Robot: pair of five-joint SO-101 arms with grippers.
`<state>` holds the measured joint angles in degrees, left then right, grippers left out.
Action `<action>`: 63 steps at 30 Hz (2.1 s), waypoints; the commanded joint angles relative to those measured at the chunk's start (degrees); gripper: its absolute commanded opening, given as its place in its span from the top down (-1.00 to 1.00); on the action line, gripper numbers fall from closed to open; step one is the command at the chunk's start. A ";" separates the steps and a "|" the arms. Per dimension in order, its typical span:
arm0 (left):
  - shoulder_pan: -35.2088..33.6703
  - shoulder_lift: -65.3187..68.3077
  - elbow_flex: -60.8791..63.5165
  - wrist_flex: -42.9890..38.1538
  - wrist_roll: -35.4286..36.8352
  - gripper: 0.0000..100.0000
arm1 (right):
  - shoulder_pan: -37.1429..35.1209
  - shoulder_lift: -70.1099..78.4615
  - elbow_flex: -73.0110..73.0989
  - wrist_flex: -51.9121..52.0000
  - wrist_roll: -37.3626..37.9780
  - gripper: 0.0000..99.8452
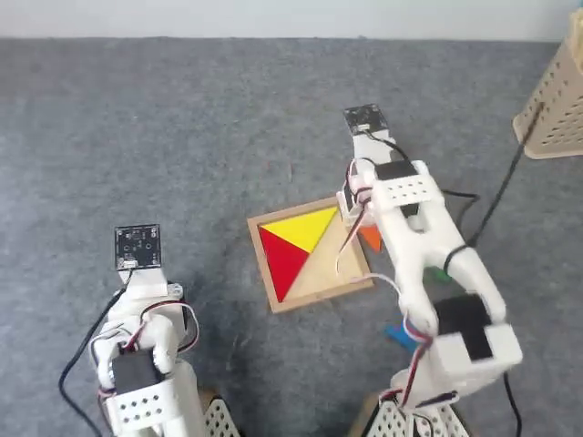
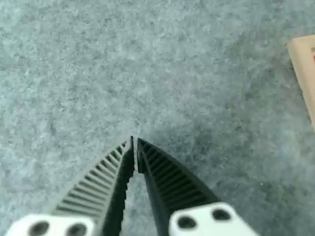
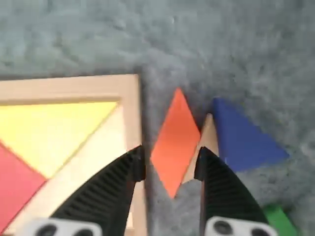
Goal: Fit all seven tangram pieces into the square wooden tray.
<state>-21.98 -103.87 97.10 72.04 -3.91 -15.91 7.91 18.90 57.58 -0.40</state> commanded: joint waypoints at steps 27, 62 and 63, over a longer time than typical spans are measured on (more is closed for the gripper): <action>0.18 -0.79 -0.57 0.35 0.44 0.97 | -0.04 15.96 -12.13 11.21 -4.22 0.64; 0.18 -0.79 -0.57 0.35 0.44 0.97 | 0.13 -0.04 -12.92 10.59 -2.11 0.62; 0.18 -0.79 -0.57 0.35 0.44 0.97 | -1.19 -0.40 -11.25 8.84 -1.93 0.58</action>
<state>-21.98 -103.87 97.10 72.04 -3.91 -12.75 12.75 4.31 70.77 -3.65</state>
